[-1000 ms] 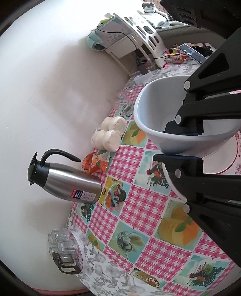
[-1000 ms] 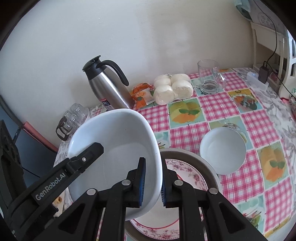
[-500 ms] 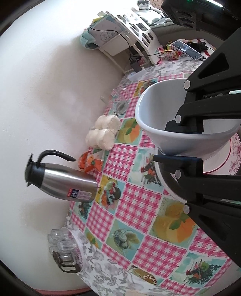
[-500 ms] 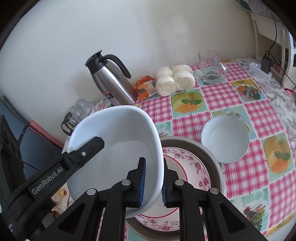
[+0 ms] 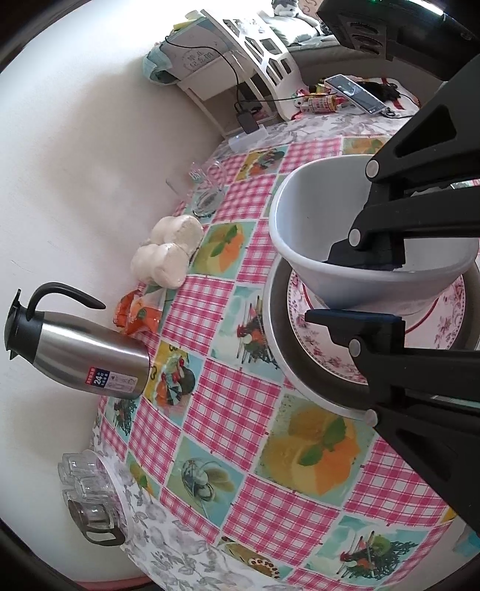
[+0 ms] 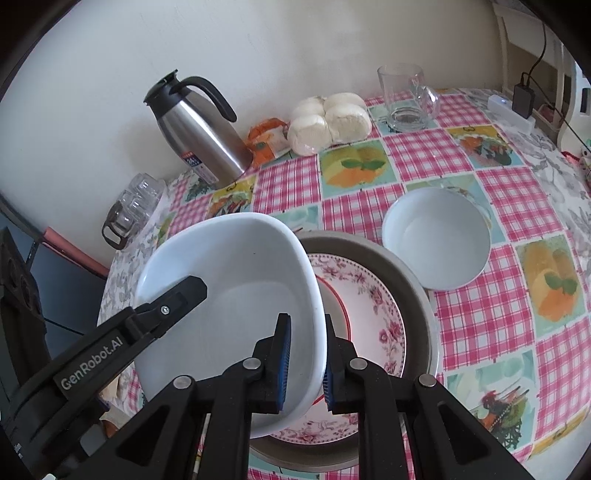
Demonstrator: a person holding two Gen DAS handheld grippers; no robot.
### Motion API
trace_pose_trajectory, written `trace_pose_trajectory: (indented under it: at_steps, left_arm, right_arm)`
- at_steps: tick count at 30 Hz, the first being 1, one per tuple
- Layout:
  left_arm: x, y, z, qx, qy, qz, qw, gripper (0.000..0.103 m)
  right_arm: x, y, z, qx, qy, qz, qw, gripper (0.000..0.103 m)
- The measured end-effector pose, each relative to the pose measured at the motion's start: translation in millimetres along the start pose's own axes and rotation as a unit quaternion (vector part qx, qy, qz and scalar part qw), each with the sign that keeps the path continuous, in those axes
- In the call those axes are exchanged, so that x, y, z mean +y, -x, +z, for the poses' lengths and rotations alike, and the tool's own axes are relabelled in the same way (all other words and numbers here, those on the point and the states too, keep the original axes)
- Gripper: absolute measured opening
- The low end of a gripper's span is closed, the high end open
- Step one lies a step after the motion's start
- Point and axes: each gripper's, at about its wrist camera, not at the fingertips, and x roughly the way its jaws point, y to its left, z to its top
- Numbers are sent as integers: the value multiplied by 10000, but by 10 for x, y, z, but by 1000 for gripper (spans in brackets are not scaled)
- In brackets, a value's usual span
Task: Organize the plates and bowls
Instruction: 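Lower the white square bowl into the red-rimmed bowl with both grippers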
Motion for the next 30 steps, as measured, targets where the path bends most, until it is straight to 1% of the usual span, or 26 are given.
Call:
trace_pose_trajectory:
  at_steps: [12,19,21,23,24,26,30]
  left_arm:
    - [35,-129,-35,229,32,85,9997,17]
    - [67,-198,-48,390,118,21,9992,17]
    - [71,-188,-42,363,133,36,9992,17]
    - [79,-174,-36,317,137,127,9993,17]
    - [89,-172,-33,309,147,147,9993,17]
    - [115,-169,-22,310,198,85,9993,17]
    - [105,-150,-12,274,180,97,9994,17]
  right_arm:
    - [-27,-104,-13,177,24,-74,9998,17]
    - [-83,-143,-3,231,-51,-123,9996,17]
    - [-99,-146,3,238,-79,-115,9996,17]
    - [-103,-154,2,248,-93,-144,9995,18]
    - [-118,-168,4,264,-120,-114,9995,19]
    - [-117,-172,0,267,-136,-114,9995,20]
    - [-100,-171,6,268,-119,-135,9995,20]
